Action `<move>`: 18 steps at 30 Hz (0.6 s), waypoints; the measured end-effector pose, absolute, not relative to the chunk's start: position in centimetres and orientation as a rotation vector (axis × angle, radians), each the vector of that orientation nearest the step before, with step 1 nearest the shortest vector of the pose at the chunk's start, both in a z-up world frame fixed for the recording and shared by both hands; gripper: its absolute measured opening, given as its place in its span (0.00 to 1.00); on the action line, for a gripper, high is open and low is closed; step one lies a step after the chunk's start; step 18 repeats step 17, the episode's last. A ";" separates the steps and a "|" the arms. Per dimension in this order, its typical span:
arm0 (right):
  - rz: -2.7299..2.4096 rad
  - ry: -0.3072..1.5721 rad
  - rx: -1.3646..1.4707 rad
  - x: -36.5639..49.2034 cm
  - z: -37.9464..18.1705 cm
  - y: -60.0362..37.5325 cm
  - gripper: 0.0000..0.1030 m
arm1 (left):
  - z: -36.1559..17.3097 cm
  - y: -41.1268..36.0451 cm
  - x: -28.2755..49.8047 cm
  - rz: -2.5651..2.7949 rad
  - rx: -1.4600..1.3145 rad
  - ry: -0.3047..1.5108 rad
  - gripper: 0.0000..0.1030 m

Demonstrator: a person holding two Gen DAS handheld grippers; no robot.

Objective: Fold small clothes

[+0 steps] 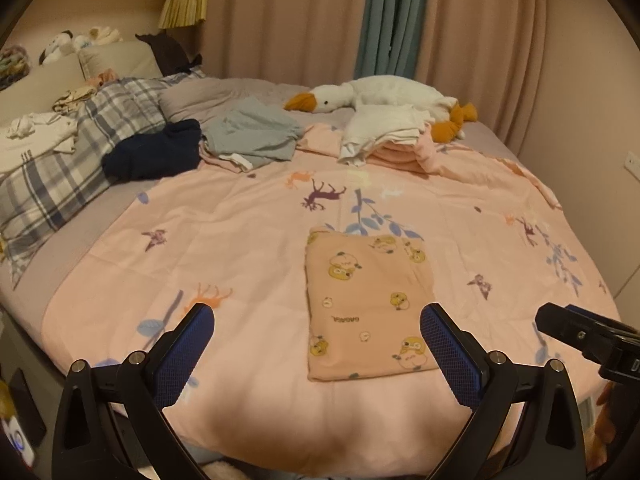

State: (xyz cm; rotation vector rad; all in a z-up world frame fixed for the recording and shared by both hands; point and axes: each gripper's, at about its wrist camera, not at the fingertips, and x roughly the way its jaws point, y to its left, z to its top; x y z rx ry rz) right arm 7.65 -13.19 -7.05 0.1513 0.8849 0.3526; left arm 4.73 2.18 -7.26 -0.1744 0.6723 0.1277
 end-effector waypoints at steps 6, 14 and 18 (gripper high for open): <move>0.345 0.886 0.163 7.7 -7.1 -13.6 0.96 | -6.9 2.7 4.4 0.140 -0.195 0.648 0.99; 0.335 0.900 0.160 8.2 -7.5 -13.9 0.96 | -6.9 2.6 4.4 0.153 -0.193 0.638 0.99; 0.334 0.898 0.162 8.3 -7.5 -13.9 0.96 | -6.9 2.6 4.4 0.156 -0.192 0.636 0.99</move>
